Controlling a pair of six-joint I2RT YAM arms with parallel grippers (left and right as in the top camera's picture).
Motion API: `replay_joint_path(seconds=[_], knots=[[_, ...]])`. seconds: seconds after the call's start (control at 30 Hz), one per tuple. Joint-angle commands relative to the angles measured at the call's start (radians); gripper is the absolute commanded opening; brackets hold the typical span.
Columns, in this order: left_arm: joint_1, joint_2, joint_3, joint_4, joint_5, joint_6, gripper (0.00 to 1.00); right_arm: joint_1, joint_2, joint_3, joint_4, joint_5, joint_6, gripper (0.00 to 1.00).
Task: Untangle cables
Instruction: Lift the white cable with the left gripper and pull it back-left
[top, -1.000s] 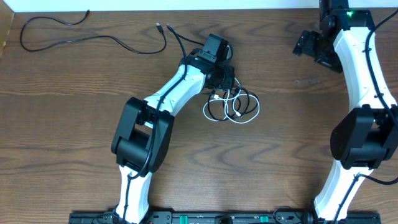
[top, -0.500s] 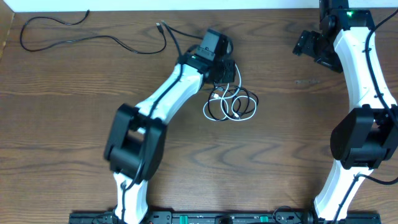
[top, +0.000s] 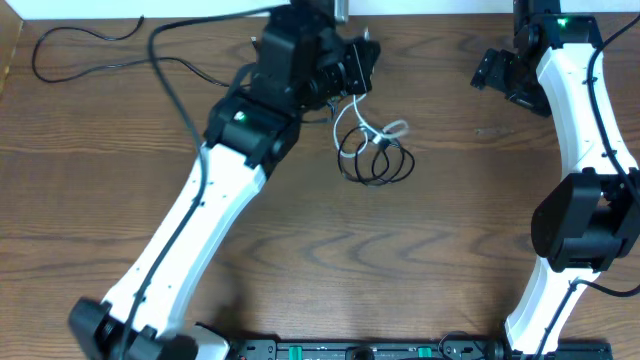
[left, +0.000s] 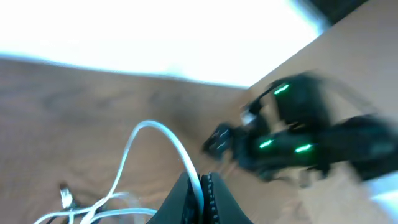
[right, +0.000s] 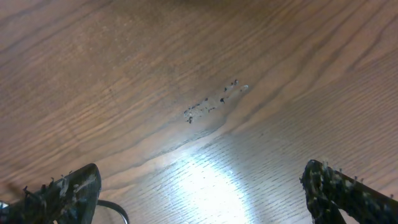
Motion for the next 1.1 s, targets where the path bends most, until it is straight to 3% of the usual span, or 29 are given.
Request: replay_joint_path(seconds=[0.0, 0.3, 0.67, 1.07], knots=[[0.005, -0.1, 0.006, 0.085, -0.002, -0.024, 0.07, -0.005, 0.007, 0.004, -0.002, 0.013, -0.007, 0.99], [0.005, -0.231, 0.006, 0.353, -0.003, 0.053, 0.08, -0.005, 0.007, 0.004, -0.002, 0.013, -0.007, 0.99], [0.005, -0.22, 0.006, 0.346, -0.004, 0.114, 0.08, -0.005, 0.007, 0.004, -0.002, 0.013, -0.007, 0.99], [0.053, -0.214, 0.006, 0.14, -0.507, 0.127, 0.07, -0.005, 0.007, 0.004, -0.002, 0.013, -0.007, 0.99]])
